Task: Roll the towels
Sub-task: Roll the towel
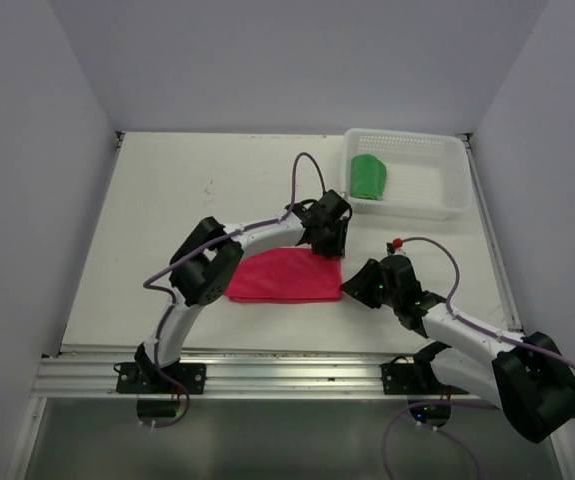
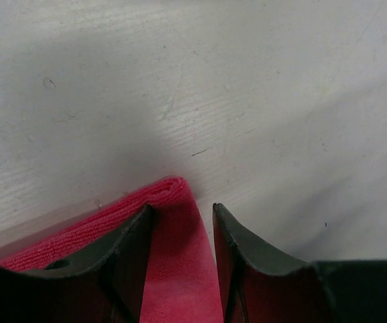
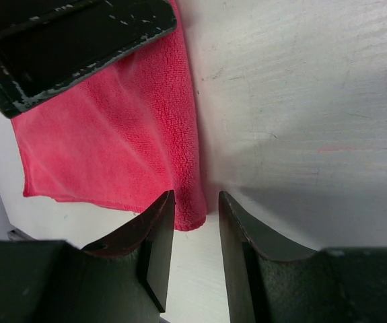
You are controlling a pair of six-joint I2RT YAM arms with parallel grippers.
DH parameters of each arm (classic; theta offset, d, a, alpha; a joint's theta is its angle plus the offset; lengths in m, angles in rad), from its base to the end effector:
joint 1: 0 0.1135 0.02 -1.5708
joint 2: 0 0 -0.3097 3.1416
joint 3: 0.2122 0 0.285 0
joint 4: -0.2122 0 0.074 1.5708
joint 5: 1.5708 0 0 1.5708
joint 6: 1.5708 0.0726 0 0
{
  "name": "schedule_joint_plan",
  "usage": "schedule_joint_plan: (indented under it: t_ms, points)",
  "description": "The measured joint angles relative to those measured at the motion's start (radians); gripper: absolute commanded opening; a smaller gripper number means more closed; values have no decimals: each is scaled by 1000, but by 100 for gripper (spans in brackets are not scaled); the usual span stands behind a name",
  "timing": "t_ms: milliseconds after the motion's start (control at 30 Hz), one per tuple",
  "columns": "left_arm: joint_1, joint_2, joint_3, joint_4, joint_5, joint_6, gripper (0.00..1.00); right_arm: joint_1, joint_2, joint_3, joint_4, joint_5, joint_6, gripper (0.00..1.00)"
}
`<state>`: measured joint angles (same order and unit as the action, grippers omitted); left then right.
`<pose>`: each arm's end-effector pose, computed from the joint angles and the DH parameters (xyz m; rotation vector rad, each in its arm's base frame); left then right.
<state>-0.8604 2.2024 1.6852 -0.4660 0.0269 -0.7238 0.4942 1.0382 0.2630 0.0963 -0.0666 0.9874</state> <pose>0.3611 -0.4228 0.1559 0.1941 2.6767 -0.6033 0.1894 0.1075 0.1362 0.5479 2.3330 0.8320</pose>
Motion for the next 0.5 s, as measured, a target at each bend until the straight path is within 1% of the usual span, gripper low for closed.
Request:
schedule_joint_plan:
  t_ms: [267,400,500]
  points:
    - [-5,7,2,0,-13,1,44,-5,49,-5,29,-12,0,36]
    - [-13,7,2,-4,-41,2,40,-6,87,-5,60,-30,1,36]
    - [-23,14,14,-21,-74,4,39,-6,111,-2,89,-42,1,36]
